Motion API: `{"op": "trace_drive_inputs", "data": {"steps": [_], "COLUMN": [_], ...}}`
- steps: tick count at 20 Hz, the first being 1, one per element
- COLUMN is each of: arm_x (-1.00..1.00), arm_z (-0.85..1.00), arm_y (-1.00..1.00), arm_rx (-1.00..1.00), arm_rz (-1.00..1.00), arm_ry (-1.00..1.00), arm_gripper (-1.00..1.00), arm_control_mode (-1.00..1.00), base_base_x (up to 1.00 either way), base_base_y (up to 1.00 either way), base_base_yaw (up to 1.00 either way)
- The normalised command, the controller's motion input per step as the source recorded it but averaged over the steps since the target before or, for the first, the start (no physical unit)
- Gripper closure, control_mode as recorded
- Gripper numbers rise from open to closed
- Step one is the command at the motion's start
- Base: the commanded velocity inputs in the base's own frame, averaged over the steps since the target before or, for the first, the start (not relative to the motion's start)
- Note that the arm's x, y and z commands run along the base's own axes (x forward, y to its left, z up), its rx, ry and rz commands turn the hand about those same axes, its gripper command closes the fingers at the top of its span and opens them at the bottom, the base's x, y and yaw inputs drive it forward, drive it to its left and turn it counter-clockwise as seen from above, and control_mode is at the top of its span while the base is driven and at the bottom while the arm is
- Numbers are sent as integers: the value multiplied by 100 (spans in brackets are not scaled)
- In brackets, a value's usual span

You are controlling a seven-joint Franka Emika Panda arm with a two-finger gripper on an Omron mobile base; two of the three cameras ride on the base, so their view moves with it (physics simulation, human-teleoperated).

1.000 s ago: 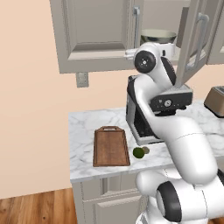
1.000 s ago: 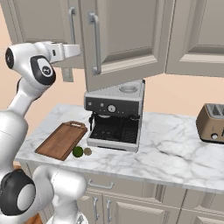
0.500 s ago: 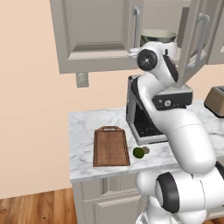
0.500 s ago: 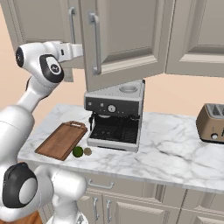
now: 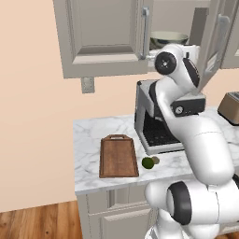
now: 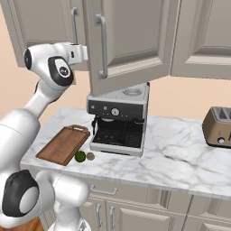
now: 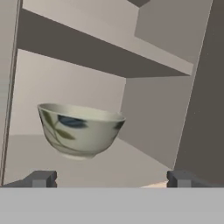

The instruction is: Open the cabinet. Place the bowl and condiment on the counter. Then place the lime and garlic on the cutting board.

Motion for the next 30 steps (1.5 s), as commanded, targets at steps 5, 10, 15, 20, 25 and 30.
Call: {"op": "trace_drive_inputs", "data": {"steps": [5,10,15,20,25,30], "arm_x": [-46,-44,-5,3,3,4], "arm_z": [0,0,0,0,0,0], "arm_y": [-43,-46,-51,-56,-60,-62], "arm_rx": [2,3,3,2,3,3], "arm_rz": [-11,-12,-9,-5,-3,-2], "arm_ry": [-10,-6,0,0,0,0], "arm_gripper": [-100,-100,-100,-100,-100,-100], "arm_control_mode": [-100,-100,-100,-100,-100,-100], "base_base_x": [0,0,0,0,0,0], "base_base_y": [0,0,0,0,0,0], "base_base_yaw": [0,0,0,0,0,0]}}
